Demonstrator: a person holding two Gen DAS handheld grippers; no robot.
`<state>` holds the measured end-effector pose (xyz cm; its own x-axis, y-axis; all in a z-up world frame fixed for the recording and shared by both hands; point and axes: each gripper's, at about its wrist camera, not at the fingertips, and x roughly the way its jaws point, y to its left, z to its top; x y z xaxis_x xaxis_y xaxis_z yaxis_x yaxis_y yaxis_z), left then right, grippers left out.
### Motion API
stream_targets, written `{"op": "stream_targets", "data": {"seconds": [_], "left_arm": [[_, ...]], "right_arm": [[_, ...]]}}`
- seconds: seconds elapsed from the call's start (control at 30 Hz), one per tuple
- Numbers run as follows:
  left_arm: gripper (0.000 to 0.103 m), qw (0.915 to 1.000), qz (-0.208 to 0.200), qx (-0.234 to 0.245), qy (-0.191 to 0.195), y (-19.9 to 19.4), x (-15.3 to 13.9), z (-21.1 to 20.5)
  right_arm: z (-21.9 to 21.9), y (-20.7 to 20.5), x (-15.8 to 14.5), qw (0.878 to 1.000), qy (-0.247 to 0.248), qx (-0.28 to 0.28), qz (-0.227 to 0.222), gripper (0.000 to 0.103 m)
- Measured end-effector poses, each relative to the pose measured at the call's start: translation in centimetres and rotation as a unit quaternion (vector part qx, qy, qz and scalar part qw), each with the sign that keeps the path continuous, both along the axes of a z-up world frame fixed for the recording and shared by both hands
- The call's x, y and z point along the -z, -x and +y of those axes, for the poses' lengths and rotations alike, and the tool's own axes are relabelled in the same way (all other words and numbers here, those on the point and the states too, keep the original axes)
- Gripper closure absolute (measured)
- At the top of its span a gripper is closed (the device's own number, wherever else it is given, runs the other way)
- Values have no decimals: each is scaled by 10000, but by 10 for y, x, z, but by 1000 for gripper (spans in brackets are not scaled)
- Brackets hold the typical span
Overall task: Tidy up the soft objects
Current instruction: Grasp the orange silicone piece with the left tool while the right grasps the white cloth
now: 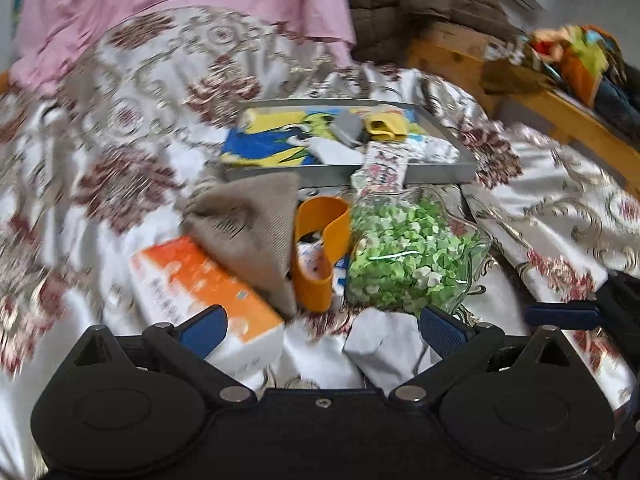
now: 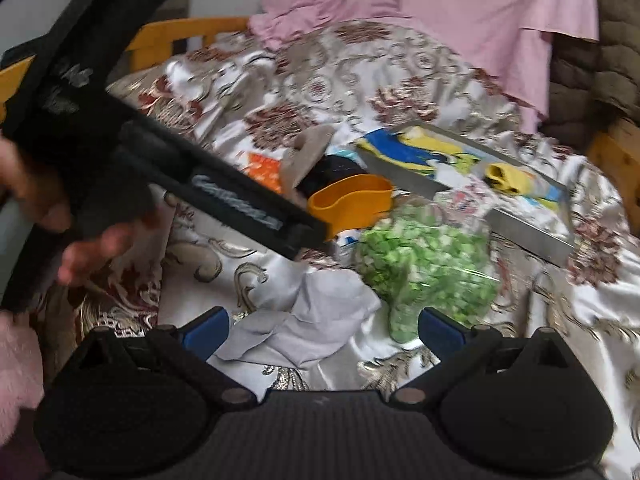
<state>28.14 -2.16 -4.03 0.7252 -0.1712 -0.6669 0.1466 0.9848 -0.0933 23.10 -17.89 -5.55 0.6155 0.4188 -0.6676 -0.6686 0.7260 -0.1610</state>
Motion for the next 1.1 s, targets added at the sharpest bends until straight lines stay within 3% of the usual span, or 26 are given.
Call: {"op": "stream_targets", "data": {"seconds": [0.2, 0.53, 0.7, 0.93, 1.1], "left_arm": [[2, 9959, -246, 689, -532, -16, 11, -14], [9, 9892, -494, 1117, -811, -24, 22, -19], [9, 9868, -692, 1267, -729, -15, 13, -19], [9, 9923, -304, 1165, -289, -31, 25, -13], [9, 9871, -600, 1437, -370, -21, 20, -20]], "right_arm": [[10, -12, 16, 9990, 238, -364, 33, 1], [18, -22, 22, 9981, 244, -492, 275, 1], [19, -25, 24, 9980, 248, -477, 333, 1], [22, -28, 29, 9976, 318, -455, 406, 1], [23, -29, 29, 9976, 320, -437, 436, 1]]}}
